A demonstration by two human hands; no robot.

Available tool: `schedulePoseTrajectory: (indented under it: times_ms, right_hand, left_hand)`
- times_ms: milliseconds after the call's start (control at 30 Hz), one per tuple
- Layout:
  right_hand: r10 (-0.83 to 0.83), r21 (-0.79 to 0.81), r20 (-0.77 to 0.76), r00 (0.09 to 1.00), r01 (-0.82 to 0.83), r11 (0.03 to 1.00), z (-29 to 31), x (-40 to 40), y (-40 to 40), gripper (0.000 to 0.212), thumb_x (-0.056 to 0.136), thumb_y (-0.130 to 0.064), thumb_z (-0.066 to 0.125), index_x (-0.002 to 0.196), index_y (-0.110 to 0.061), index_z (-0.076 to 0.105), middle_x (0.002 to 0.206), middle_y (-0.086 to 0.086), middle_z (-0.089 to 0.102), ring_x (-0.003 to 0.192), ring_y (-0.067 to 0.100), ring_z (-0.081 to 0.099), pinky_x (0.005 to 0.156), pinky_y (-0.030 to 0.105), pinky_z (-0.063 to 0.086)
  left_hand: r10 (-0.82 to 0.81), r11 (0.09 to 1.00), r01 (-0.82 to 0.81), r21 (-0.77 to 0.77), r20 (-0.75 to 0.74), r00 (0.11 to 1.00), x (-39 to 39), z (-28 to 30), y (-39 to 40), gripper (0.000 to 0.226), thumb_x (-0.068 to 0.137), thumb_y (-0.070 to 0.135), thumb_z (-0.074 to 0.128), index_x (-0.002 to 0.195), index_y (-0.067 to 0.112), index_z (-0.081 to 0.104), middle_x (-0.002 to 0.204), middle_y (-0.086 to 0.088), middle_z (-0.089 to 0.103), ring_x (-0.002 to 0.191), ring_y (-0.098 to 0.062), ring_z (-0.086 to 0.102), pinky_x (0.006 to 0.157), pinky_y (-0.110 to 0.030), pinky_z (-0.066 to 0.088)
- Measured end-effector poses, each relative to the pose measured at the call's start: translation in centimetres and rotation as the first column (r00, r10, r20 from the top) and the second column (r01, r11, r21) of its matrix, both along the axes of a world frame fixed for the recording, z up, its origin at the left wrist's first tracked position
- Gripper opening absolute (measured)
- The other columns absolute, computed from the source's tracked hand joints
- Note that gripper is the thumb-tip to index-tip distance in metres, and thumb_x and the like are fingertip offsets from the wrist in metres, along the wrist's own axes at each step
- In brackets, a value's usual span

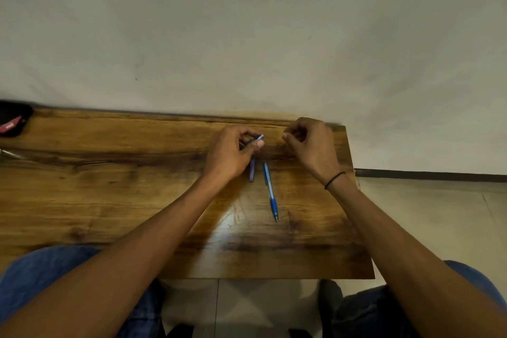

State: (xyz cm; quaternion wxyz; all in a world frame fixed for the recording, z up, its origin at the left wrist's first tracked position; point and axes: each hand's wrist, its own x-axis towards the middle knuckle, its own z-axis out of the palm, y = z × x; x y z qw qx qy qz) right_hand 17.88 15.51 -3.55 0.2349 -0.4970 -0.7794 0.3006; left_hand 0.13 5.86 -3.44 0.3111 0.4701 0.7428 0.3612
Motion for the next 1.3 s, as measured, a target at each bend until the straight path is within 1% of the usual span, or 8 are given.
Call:
schedulePoseTrajectory:
  times_ms: [233, 367, 667, 833, 967, 1100, 1200, 1300]
  right_hand:
    - [0.108, 0.031, 0.233, 0.966, -0.118, 0.992, -1.8, -0.1, -0.6, 0.008, 0.098, -0.016, 0.07, 0.103, -0.011, 0.074, 0.101, 0.007, 0.075, 0.095, 0.025, 0.069, 0.081, 0.051, 0.06]
    - [0.131, 0.016, 0.328, 0.936, -0.144, 0.99, -2.4, 0.0, -0.9, 0.009, 0.099, -0.014, 0.068, 0.105, -0.008, 0.071, 0.108, 0.012, 0.071, 0.1, 0.031, 0.066, 0.08, 0.052, 0.059]
    - [0.135, -0.034, 0.33, 0.934, -0.131, 0.991, -2.3, -0.2, -0.7, 0.013, 0.095, -0.011, 0.073, 0.107, -0.005, 0.071, 0.104, 0.012, 0.072, 0.098, 0.03, 0.068, 0.084, 0.052, 0.06]
    - [0.161, -0.041, 0.328, 0.931, -0.156, 0.987, -1.6, 0.0, -0.4, 0.02, 0.092, -0.001, 0.069, 0.112, -0.004, 0.071, 0.102, 0.011, 0.073, 0.097, 0.028, 0.069, 0.086, 0.046, 0.06]
    - [0.127, -0.01, 0.251, 0.96, -0.129, 0.992, -0.7, 0.0, -0.2, 0.033, 0.091, 0.008, 0.058, 0.122, -0.002, 0.064, 0.085, -0.001, 0.068, 0.083, 0.02, 0.065, 0.081, 0.041, 0.058]
    - [0.086, 0.006, 0.186, 0.979, -0.089, 0.996, -0.1, -0.7, -0.4, 0.022, 0.091, -0.001, 0.066, 0.112, -0.007, 0.067, 0.087, 0.005, 0.07, 0.083, 0.021, 0.067, 0.079, 0.043, 0.06]
    - [0.102, -0.001, 0.242, 0.965, -0.105, 0.995, -0.4, -2.0, -1.8, 0.007, 0.092, -0.017, 0.07, 0.098, -0.014, 0.072, 0.088, 0.001, 0.071, 0.087, 0.021, 0.068, 0.076, 0.047, 0.061]
    - [0.106, 0.084, 0.329, 0.938, -0.141, 0.986, -1.0, -3.4, -3.7, 0.016, 0.092, -0.033, 0.069, 0.086, -0.018, 0.066, 0.087, 0.001, 0.069, 0.099, 0.028, 0.062, 0.07, 0.046, 0.059]
  left_hand:
    - [0.098, 0.994, -0.102, -0.033, -0.112, 0.989, -1.2, -1.4, 0.1, 0.022, 0.094, 0.033, 0.078, 0.115, 0.026, 0.077, 0.101, 0.012, 0.072, 0.081, 0.004, 0.061, 0.064, -0.017, 0.043]
    - [0.199, 0.979, -0.204, -0.03, -0.116, 0.973, -1.8, -1.5, 0.2, 0.021, 0.091, 0.038, 0.081, 0.109, 0.027, 0.08, 0.095, 0.008, 0.078, 0.081, -0.003, 0.069, 0.069, -0.026, 0.053]
    - [0.187, 0.979, -0.197, -0.055, -0.154, 0.97, -2.1, -2.4, -0.1, 0.025, 0.09, 0.029, 0.083, 0.112, 0.017, 0.08, 0.108, 0.0, 0.08, 0.092, -0.007, 0.07, 0.082, -0.027, 0.057]
    - [0.189, 0.976, -0.204, -0.073, -0.174, 0.966, -1.8, -3.3, -0.2, 0.029, 0.089, 0.026, 0.084, 0.115, 0.016, 0.079, 0.107, -0.002, 0.08, 0.089, -0.006, 0.067, 0.079, -0.024, 0.053]
    - [0.206, 0.976, -0.217, -0.029, -0.212, 0.955, -1.6, -3.8, -0.7, 0.034, 0.083, 0.028, 0.09, 0.114, 0.017, 0.079, 0.096, 0.002, 0.079, 0.085, -0.008, 0.069, 0.075, -0.024, 0.051]
    - [0.222, 0.974, -0.227, 0.002, -0.223, 0.949, -1.6, -4.1, -0.7, 0.035, 0.082, 0.029, 0.09, 0.113, 0.018, 0.079, 0.092, 0.004, 0.077, 0.085, -0.011, 0.071, 0.076, -0.027, 0.056]
    - [0.242, 0.969, -0.247, 0.005, -0.222, 0.945, -1.6, -4.0, -0.5, 0.035, 0.085, 0.036, 0.087, 0.113, 0.019, 0.078, 0.094, 0.004, 0.077, 0.087, -0.011, 0.071, 0.077, -0.032, 0.059]
    - [0.282, 0.958, -0.287, 0.009, -0.209, 0.936, -2.0, -3.6, 0.1, 0.03, 0.09, 0.044, 0.08, 0.108, 0.02, 0.076, 0.093, 0.007, 0.076, 0.087, -0.011, 0.071, 0.071, -0.03, 0.055]
